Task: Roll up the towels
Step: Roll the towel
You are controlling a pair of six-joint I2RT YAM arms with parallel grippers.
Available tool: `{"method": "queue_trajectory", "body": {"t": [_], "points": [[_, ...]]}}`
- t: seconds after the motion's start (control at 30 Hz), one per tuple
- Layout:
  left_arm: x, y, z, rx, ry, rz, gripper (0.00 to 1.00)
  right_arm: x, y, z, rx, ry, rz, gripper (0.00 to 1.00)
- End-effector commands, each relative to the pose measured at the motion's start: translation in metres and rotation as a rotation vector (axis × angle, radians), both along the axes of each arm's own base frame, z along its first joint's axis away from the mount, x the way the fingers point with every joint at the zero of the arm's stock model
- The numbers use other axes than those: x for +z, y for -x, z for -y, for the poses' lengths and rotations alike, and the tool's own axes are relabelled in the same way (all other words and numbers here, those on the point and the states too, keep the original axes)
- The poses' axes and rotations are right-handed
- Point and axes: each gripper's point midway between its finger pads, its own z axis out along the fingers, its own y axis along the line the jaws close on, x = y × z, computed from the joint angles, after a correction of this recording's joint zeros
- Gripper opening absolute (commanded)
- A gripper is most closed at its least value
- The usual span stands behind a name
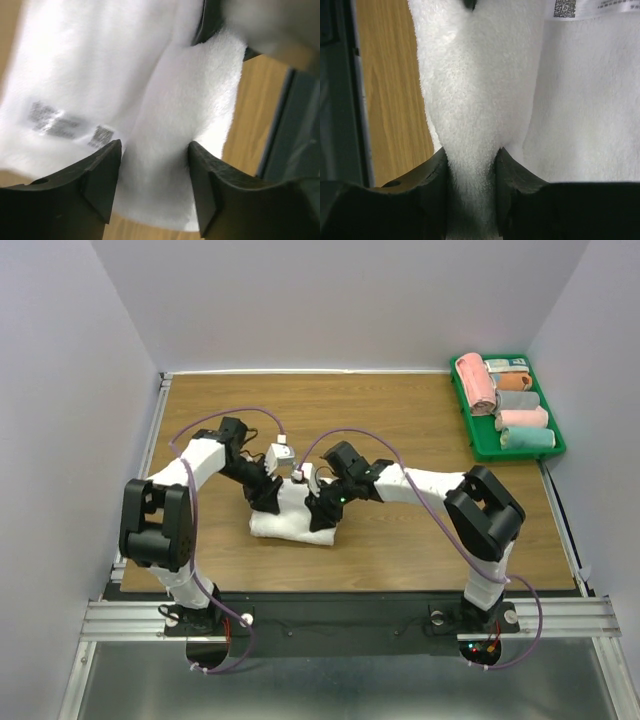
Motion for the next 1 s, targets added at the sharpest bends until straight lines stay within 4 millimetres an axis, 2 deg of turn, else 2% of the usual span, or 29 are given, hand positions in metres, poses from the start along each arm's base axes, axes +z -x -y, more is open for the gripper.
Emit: {"method": "queue_trajectory", "body": {"t": [0.0, 0.07, 0.13, 0.2, 0.27, 0.3, 0.33, 0.37, 0.4, 0.43, 0.47, 0.5, 0.53, 0.63, 0.83, 0.93, 0.97], "points": [[0.054, -0.063, -0.018, 0.071, 0.007, 0.396, 0.71, -0.048, 0.060, 0.044, -0.030, 0.206, -0.445, 0.01], [0.066, -0.057, -0.021, 0.077, 0.018, 0.432, 0.72, -0.049, 0.053, 0.042, -0.055, 0.198, -0.502, 0.01], [0.069, -0.051, -0.023, 0.072, 0.012, 0.453, 0.84, -0.044, 0.049, 0.036, -0.057, 0.174, -0.543, 0.01], [0.077, -0.042, -0.026, 0.068, 0.008, 0.492, 0.85, -0.045, 0.050, 0.034, -0.066, 0.176, -0.596, 0.01], [0.075, -0.031, -0.028, 0.038, 0.000, 0.522, 0.99, -0.047, 0.046, 0.030, -0.073, 0.172, -0.630, 0.01], [0.084, -0.024, -0.026, 0.016, 0.003, 0.569, 0.99, -0.047, 0.046, 0.029, -0.080, 0.175, -0.662, 0.01], [0.083, -0.017, -0.025, -0.010, -0.004, 0.585, 0.99, -0.049, 0.046, 0.028, -0.083, 0.178, -0.678, 0.01], [0.078, -0.003, -0.018, -0.075, -0.031, 0.615, 0.99, -0.054, 0.045, 0.027, -0.094, 0.191, -0.702, 0.01], [0.061, 0.008, -0.021, -0.099, -0.088, 0.603, 0.99, -0.056, 0.043, 0.028, -0.104, 0.197, -0.712, 0.01], [0.065, 0.011, -0.017, -0.129, -0.107, 0.637, 0.99, -0.058, 0.042, 0.027, -0.109, 0.201, -0.723, 0.00], [0.050, 0.026, -0.014, -0.175, -0.129, 0.623, 0.99, -0.061, 0.041, 0.028, -0.115, 0.207, -0.732, 0.01], [0.052, 0.036, -0.002, -0.223, -0.122, 0.665, 0.99, -0.064, 0.040, 0.027, -0.125, 0.217, -0.748, 0.01], [0.040, 0.044, -0.003, -0.238, -0.157, 0.666, 0.99, -0.065, 0.038, 0.027, -0.130, 0.219, -0.753, 0.01], [0.035, 0.057, 0.010, -0.295, -0.168, 0.698, 0.99, -0.068, 0.034, 0.026, -0.147, 0.226, -0.767, 0.03], [0.015, 0.059, 0.021, -0.339, -0.217, 0.686, 0.99, -0.073, 0.031, 0.028, -0.172, 0.247, -0.784, 0.07], [-0.001, 0.068, 0.024, -0.389, -0.242, 0.667, 0.99, -0.074, 0.029, 0.027, -0.182, 0.240, -0.810, 0.08], [-0.011, 0.074, 0.022, -0.421, -0.262, 0.637, 0.99, -0.076, 0.027, 0.030, -0.192, 0.245, -0.816, 0.08]]}}
